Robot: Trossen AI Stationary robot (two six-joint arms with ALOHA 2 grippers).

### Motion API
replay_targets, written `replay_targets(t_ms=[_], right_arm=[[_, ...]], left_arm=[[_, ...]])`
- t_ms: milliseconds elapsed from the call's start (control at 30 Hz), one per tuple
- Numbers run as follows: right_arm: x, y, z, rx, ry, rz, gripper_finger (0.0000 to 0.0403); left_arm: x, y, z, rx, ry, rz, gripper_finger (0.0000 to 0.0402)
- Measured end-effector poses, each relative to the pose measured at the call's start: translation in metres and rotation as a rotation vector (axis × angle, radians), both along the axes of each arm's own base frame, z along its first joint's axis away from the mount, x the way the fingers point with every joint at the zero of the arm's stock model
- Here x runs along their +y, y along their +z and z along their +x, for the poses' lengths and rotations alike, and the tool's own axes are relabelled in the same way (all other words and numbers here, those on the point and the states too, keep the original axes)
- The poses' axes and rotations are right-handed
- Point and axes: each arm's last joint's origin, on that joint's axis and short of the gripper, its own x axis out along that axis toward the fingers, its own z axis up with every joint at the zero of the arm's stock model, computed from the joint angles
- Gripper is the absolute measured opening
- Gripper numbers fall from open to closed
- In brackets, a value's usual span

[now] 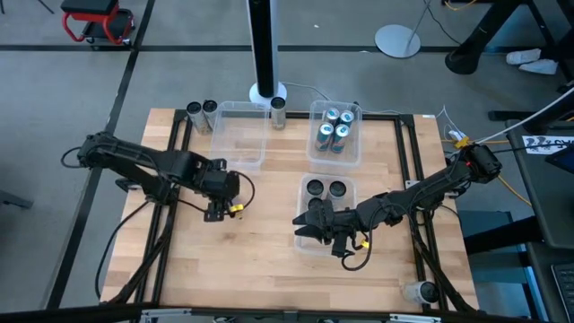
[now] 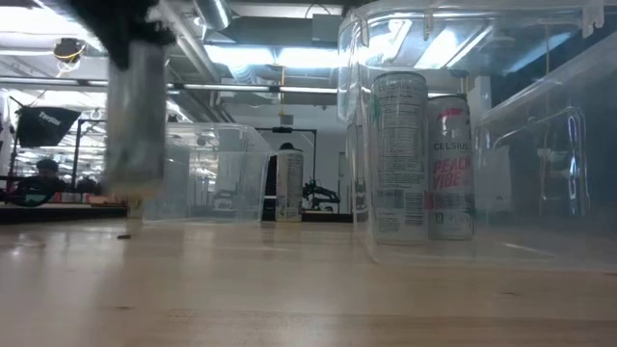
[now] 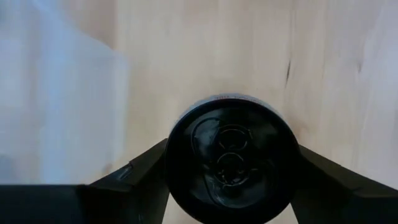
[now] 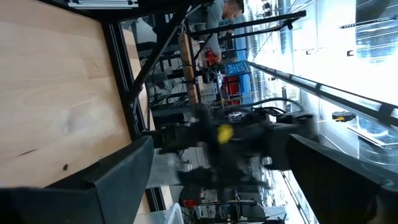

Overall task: Sort soda cans
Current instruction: Put the white yellow soda can into the top left transparent bin

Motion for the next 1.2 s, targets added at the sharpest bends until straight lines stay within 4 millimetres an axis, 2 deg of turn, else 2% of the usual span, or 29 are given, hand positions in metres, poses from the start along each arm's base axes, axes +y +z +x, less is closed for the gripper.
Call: replay_targets(t_ms=[267,467,600,967,1200], right_arm=[[0.0,0.0,0.0,-0.009,0.001,-0.023,0.0365],[0.0,0.003,0.0,-0.031,-0.007,-0.013,0.0365],[-0.002,0.003,0.0,-0.034,-0.056,-0.013,0.0365],[-0.002,0.002,0.0,-0.026,-0.078,-0.019,0.0365],[-0.002,0.002,0.0,-0.029,-0.078,-0.039,0.0365]], left_arm=[[0.006,0.08,-0.005,-0.226,0.06,0.111,0.0246],[0.018,0.118,-0.015,-0.346,0.081,0.207,0.0246],[0.037,0.127,-0.018,-0.358,0.148,0.264,0.0246],[0.101,0.129,-0.022,-0.314,0.355,0.373,0.0246],[0.149,0.116,-0.013,-0.261,0.418,0.321,0.0246]])
